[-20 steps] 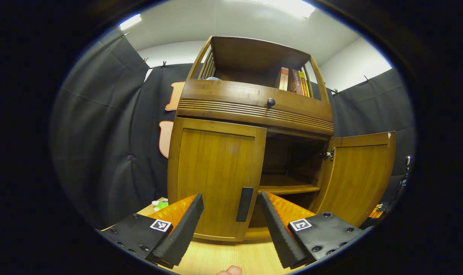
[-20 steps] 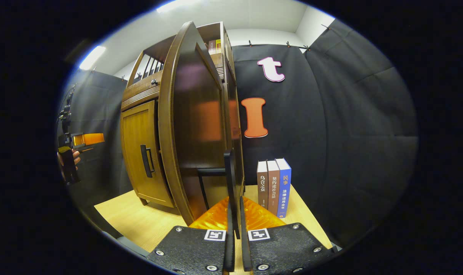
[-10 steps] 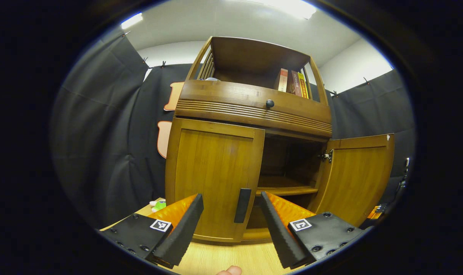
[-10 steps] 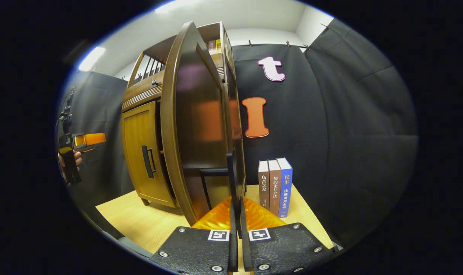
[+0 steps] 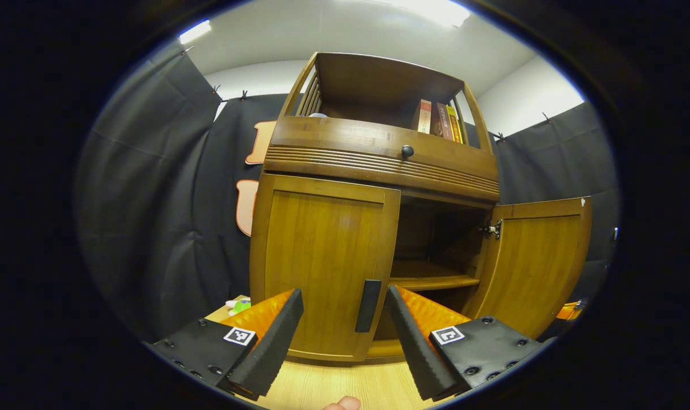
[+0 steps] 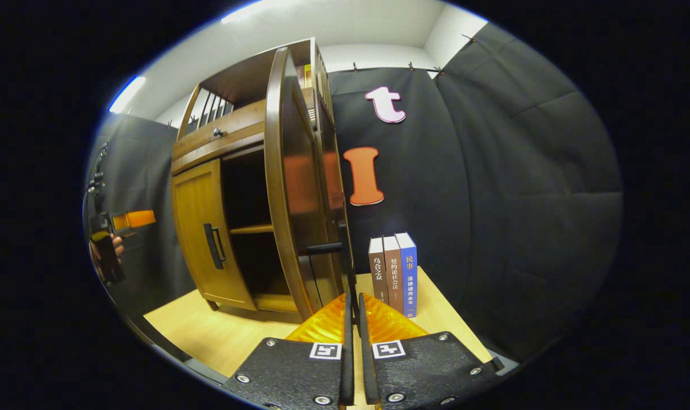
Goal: Open the right door of the double-door shoe cabinet with the right hand, and open the left door with the left hand.
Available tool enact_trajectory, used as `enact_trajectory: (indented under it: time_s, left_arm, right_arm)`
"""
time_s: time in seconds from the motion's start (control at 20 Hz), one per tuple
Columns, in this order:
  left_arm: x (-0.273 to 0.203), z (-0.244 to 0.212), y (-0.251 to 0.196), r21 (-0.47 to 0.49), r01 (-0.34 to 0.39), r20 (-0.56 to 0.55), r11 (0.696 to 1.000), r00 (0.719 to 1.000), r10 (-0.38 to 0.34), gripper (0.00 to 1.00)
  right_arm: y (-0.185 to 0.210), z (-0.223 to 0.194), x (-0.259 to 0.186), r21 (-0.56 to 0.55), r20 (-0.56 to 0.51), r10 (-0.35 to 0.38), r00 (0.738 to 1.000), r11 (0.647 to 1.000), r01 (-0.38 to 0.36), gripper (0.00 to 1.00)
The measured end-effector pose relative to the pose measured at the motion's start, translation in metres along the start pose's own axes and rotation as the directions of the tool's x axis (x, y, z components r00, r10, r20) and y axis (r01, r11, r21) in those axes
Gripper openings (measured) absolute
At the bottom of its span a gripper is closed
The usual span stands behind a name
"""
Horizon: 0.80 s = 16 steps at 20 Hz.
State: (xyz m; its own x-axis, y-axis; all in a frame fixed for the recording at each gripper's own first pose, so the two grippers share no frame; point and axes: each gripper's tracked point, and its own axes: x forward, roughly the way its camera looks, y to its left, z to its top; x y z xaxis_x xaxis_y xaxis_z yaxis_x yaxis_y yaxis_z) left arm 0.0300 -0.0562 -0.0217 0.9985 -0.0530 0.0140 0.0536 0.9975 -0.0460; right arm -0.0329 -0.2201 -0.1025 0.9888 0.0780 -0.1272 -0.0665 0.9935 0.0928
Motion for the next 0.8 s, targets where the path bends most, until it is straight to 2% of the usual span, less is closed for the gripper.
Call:
enact_trajectory:
  time_s: [0.15, 0.35, 0.45, 0.5, 0.7, 0.8]
  left_arm:
    - [0.005, -0.003, -0.009, -0.005, 0.024, -0.011, 1.000, 1.000, -0.024, 0.94]
    - [0.010, -0.007, -0.020, 0.006, 0.051, -0.021, 0.999, 0.998, -0.051, 0.97]
    - [0.011, -0.007, -0.025, 0.001, 0.064, -0.025, 0.998, 0.998, -0.064, 0.94]
    - [0.010, -0.008, -0.026, 0.002, 0.067, -0.027, 0.998, 0.997, -0.067, 0.96]
    - [0.009, -0.007, -0.020, 0.004, 0.055, -0.026, 0.998, 0.998, -0.055, 0.94]
    - [0.005, -0.007, -0.013, 0.011, 0.038, -0.022, 0.999, 0.999, -0.038, 0.94]
  right_arm:
    - [-0.013, 0.016, -0.023, -0.014, 0.043, -0.085, 0.995, 0.996, 0.085, 0.05]
    - [0.008, 0.031, -0.040, -0.048, 0.041, -0.096, 0.994, 0.994, 0.098, 0.04]
    - [0.016, 0.037, -0.043, -0.086, 0.043, -0.114, 0.993, 0.989, 0.118, 0.04]
    - [0.024, 0.042, -0.044, -0.097, 0.047, -0.113, 0.992, 0.988, 0.117, 0.04]
    - [0.066, 0.057, -0.032, -0.061, 0.056, -0.038, 0.998, 0.997, 0.042, 0.04]
    - [0.080, 0.064, -0.021, -0.084, 0.067, -0.005, 0.998, 0.996, 0.011, 0.04]
